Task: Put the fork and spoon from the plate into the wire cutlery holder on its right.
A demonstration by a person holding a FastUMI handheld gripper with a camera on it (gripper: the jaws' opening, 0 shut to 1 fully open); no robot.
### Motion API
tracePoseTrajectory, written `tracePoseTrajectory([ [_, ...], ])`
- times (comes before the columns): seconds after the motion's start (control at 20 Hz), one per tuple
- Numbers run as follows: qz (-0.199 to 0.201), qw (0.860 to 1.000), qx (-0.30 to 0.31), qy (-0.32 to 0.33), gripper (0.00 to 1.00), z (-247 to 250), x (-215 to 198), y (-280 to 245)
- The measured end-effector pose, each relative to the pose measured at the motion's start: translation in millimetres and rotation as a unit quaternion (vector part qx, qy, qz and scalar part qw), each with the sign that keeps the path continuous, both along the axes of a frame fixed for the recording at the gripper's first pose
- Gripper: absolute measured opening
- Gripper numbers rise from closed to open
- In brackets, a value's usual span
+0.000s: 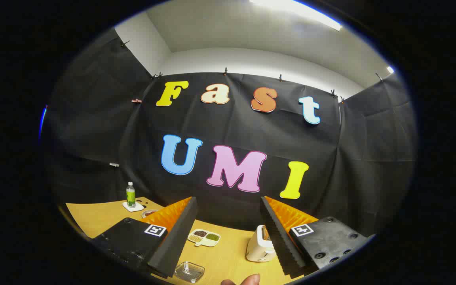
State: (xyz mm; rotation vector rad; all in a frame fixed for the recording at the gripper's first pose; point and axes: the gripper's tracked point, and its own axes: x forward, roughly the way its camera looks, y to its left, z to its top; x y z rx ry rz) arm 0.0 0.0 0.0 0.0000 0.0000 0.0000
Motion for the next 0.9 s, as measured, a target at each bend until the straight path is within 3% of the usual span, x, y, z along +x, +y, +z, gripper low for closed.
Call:
tracePoseTrajectory([
  [0.9, 0.008, 1.000, 0.020, 0.019, 0.98, 11, 15, 24],
])
